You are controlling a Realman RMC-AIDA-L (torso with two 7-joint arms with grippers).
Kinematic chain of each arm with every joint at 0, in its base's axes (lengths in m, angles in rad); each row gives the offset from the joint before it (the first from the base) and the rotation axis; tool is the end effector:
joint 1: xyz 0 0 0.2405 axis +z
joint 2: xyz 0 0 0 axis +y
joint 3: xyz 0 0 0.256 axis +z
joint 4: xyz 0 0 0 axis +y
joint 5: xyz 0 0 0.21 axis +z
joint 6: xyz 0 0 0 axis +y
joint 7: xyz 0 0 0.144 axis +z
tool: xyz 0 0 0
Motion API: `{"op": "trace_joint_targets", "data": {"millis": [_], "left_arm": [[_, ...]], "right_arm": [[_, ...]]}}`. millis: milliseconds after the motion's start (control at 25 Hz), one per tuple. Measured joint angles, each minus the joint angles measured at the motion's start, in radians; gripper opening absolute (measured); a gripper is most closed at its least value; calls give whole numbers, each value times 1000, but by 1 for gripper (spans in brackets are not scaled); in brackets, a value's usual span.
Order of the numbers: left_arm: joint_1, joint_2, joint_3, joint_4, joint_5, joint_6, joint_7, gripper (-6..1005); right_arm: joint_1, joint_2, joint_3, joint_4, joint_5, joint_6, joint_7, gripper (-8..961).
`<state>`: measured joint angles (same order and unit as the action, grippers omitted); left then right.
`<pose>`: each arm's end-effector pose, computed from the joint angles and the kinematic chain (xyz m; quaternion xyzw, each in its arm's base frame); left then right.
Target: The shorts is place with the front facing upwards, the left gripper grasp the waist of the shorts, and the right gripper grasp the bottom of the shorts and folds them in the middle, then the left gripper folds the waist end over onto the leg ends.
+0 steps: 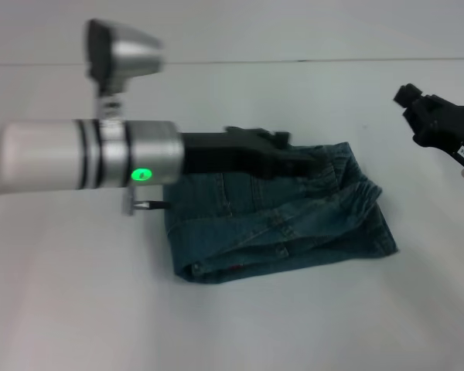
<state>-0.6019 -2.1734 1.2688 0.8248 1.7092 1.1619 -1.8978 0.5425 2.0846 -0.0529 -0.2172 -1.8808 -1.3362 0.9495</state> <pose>-0.1518 0.3645 -0.0729 -0.9160 -0.3097 -0.2423 0.0793 0.3076 0.3416 -0.0035 -0.7760 0.3079 0.3943 0.3841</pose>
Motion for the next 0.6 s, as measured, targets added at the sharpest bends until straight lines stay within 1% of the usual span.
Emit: {"op": "trace_joint_targets", "data": {"millis": [80, 120, 160, 200, 280, 320, 400, 440, 520, 600], "left_arm": [[29, 0, -70, -10, -2, 54, 49, 822], [52, 2, -121, -23, -2, 93, 95, 854], [67, 4, -154, -34, -3, 115, 127, 854], [87, 9, -196, -46, -1, 141, 166, 854], [123, 14, -250, -55, 7, 175, 219, 854], [144, 17, -278, -57, 14, 192, 250, 854], [183, 21, -336, -58, 32, 231, 307, 854], [201, 22, -369, -56, 48, 254, 339, 854], [228, 22, -435, -51, 96, 302, 388, 854], [244, 24, -502, -50, 162, 353, 416, 854]], "right_arm": [[-7, 0, -84, -46, 0, -27, 67, 31], [-11, -1, -127, -72, 0, -42, 98, 34], [-17, -1, -185, -104, 0, -67, 130, 36], [-26, -2, -247, -141, 0, -96, 160, 74], [-45, -8, -353, -207, 0, -155, 213, 150], [-58, -14, -406, -242, -1, -188, 241, 187], [-84, -34, -512, -314, -7, -254, 301, 263], [-94, -44, -550, -344, -16, -285, 324, 311], [-105, -67, -589, -391, -64, -365, 367, 407], [-107, -85, -593, -417, -123, -426, 401, 503]]}}
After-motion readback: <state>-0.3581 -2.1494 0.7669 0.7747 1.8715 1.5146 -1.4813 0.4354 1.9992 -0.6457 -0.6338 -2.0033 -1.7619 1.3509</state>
